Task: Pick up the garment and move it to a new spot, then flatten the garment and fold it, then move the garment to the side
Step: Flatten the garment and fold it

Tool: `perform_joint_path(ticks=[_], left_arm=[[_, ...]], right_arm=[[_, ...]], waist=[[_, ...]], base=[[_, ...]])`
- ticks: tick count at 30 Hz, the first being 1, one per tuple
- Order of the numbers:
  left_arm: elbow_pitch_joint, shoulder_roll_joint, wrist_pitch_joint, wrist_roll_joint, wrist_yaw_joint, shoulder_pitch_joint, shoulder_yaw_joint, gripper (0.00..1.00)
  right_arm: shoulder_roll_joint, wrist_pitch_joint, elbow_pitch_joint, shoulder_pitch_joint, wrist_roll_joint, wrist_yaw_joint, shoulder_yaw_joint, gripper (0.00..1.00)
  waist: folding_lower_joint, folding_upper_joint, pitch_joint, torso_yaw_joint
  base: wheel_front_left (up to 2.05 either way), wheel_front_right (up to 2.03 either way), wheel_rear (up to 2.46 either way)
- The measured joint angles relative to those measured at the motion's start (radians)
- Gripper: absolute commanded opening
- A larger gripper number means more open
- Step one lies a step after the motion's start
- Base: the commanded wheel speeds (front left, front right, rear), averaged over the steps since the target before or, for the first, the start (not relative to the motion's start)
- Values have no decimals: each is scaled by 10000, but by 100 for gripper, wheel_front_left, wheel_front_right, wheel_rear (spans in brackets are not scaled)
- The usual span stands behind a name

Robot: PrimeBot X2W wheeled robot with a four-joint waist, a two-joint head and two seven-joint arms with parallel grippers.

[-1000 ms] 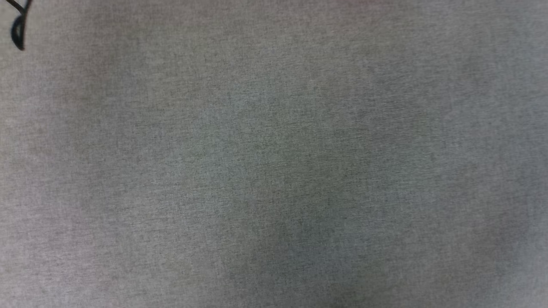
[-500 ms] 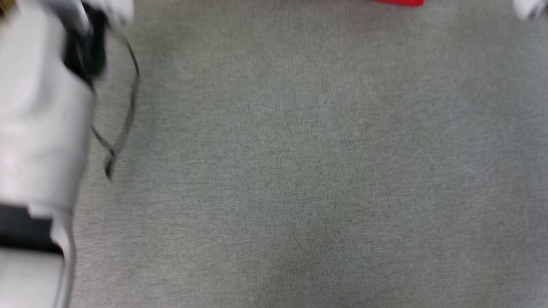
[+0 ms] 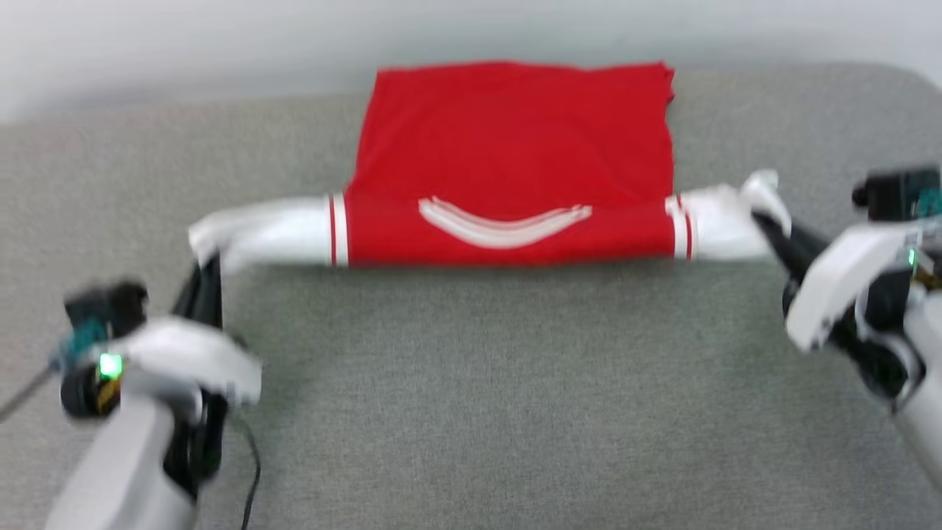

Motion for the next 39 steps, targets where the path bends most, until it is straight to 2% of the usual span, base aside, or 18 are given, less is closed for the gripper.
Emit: perform_joint_path(ticks=[9, 15, 19, 20, 21, 22, 26, 30, 33, 34, 35, 39], left_arm=[[-2690, 568, 961, -489, 1302, 3922, 40, 0], [-3737, 663, 1480, -690, 2038, 5705, -167, 0], [-4186, 736, 1475, -610, 2332, 6135, -184, 0], [-4276, 731, 1471, -583, 2383, 6182, -211, 0], [-4378, 717, 1467, -583, 2387, 6200, -222, 0], [-4466, 719, 1467, -564, 2418, 6198, -232, 0], [-4849, 698, 1467, -393, 2462, 6017, -366, 0], [-5321, 690, 1452, -123, 2510, 5546, -462, 0], [-5611, 692, 1444, 77, 2577, 5157, -504, 0], [-5611, 692, 1444, 77, 2577, 5157, -504, 0], [-5770, 656, 1427, 217, 2573, 4828, -583, 0], [-6172, 495, 1258, 506, 2594, 4181, -646, 0]], right_arm=[[-61, 1022, -1467, 3671, -510, 0, -1049, 0], [566, 2105, -2291, 6192, -1254, 0, -2309, 0], [1166, 2953, -2964, 7527, -1898, 0, -3241, 0], [1310, 3137, -3173, 7768, -1998, -2, -3442, 32], [1429, 3254, -3425, 7986, -2205, 0, -3628, 73], [1542, 3331, -3666, 8132, -2351, 0, -3852, 100], [2084, 3237, -4631, 8093, -2736, 0, -5079, 100], [2414, 2949, -4853, 7035, -3156, 0, -6301, 100], [2451, 2844, -4265, 5742, -3298, -2, -6824, 100], [2451, 2844, -4265, 5742, -3298, -2, -6824, 100], [2364, 2851, -3565, 4874, -3329, -2, -6957, 100], [2232, 3233, -2132, 2758, -3258, -2, -6788, 100]], waist=[[-2, 0, -1418, -10], [-1, 0, -1988, 65], [-1, 0, -2032, 198], [0, 0, -2023, 223], [0, 0, -2010, 252], [0, 0, -1983, 277], [2, 0, -1818, 373], [3, 0, -1492, 429], [3, 0, -1133, 492], [3, 0, -1133, 492], [4, 0, -859, 568], [4, 0, -169, 740]], base=[[0, 0, 0], [0, 0, 0], [0, 0, 0], [0, 0, 0], [0, 0, 0], [0, 0, 0], [0, 0, 0], [0, 0, 0], [0, 0, 0], [0, 0, 0], [0, 0, 0], [0, 0, 0]])
